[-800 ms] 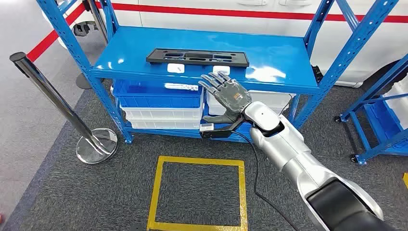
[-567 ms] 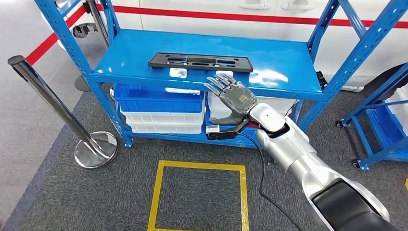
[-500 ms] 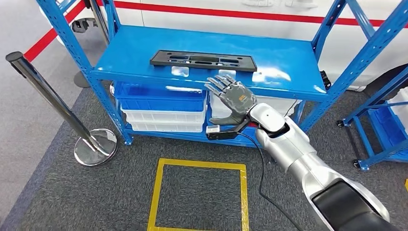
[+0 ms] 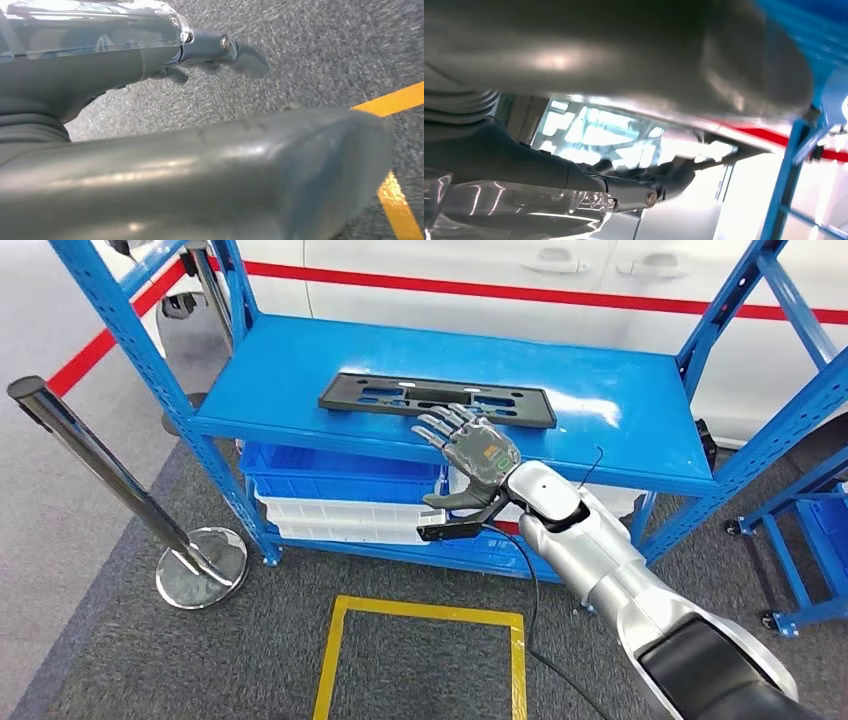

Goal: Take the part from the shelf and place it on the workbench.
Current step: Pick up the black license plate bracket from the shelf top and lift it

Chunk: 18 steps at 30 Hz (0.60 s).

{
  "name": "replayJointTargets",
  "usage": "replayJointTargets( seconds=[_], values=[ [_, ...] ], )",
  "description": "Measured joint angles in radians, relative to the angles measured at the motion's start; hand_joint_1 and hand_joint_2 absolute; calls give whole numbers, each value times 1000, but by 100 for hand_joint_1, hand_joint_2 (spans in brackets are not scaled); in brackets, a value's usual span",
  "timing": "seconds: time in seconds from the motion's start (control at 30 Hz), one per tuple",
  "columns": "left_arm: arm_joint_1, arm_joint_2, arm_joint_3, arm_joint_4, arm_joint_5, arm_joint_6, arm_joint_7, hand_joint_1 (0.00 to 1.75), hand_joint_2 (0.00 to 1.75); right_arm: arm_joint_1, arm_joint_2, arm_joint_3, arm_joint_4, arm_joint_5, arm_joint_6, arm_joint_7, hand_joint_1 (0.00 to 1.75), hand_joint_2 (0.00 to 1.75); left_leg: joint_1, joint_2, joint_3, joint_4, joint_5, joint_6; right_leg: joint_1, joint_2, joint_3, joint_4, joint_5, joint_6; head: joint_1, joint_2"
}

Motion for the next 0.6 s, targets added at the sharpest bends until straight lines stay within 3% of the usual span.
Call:
replayJointTargets(
  seconds=[0.07, 0.13, 0.17, 0.23, 0.27, 0.3, 0.33, 0.37, 0.43, 0.47, 0.5, 0.53, 0.6],
  values=[
    [-6, 0, 0, -1, 0, 0, 0, 0, 0, -8, 0, 0, 0, -1, -5, -1, 0, 0, 0, 13, 0, 36, 16, -10, -3, 3, 29, -10, -19, -10, 0, 0],
    [-13, 0, 0, -2, -1, 1, 0, 0, 0, -13, -9, 1, 1, -2, -9, -1, 0, 0, 0, 21, -66, 149, 29, -17, -4, 1, 64, -18, -43, -20, -1, 0],
    [-14, 0, 0, -2, -1, 1, 0, 0, 0, -13, -16, 2, 1, -2, -10, -1, 0, 0, -1, 23, -115, 215, 16, -21, -2, -1, 80, -20, -58, -24, -1, 0],
    [-9, 0, 0, -2, -1, 2, 0, 0, 0, -6, -24, 2, 3, -2, -10, -2, 0, 0, -1, 23, -203, 293, -58, -24, -1, -1, 117, -21, -91, -28, -1, 0],
    [-4, 0, 0, -2, 0, 2, 0, 0, 0, -1, -25, 3, 5, -2, -10, -2, 0, 0, -2, 23, -233, 292, -95, -24, 0, 1, 138, -21, -108, -29, -1, 0],
    [0, 0, 0, -2, 0, 2, 1, 0, 0, 2, -25, 3, 6, -2, -10, -2, 0, 0, -2, 23, -253, 268, -111, -23, 0, 3, 161, -21, -127, -28, 0, 0],
    [4, 0, 0, -2, 0, 2, 1, 0, 0, 6, -25, 3, 7, -2, -10, -2, 0, 0, -4, 23, -265, 222, -89, -19, 1, 5, 186, -21, -146, -27, 0, 0],
    [8, 1, 0, -2, -1, 2, 1, 0, 0, 10, -25, 3, 9, -2, -10, -2, 0, 0, -6, 21, -273, 160, -18, -12, 1, 6, 208, -22, -166, -26, 0, 0],
    [14, 3, 0, 0, -2, 4, 4, 0, 0, 19, -25, 7, 14, -2, -10, -1, 0, 0, -14, 17, -279, 57, 156, 2, 6, 12, 243, -18, -203, -18, 0, 0],
    [16, 4, 0, 0, -3, 5, 6, 0, 0, 22, -25, 10, 15, -1, -11, 0, 0, 0, -17, 15, -277, 32, 211, 10, 7, 15, 256, -17, -217, -12, 0, 0],
    [14, 4, 0, 1, -3, 6, 9, 0, 0, 21, -26, 12, 14, -1, -12, 1, 0, 0, -19, 14, -273, 25, 223, 17, 8, 19, 264, -11, -223, -6, 0, 0],
    [9, 4, 0, 0, -4, 6, 10, 0, 0, 16, -26, 13, 13, -1, -12, 1, 0, 0, -18, 14, -261, 24, 215, 23, 7, 21, 260, 4, -220, -1, 0, 0],
    [-1, 4, 1, -2, -6, 7, 11, 0, 0, 5, -26, 13, 11, -1, -13, 2, 0, 0, -12, 13, -232, 8, 199, 34, 2, 23, 218, 84, -188, 10, 0, 0]
  ],
)
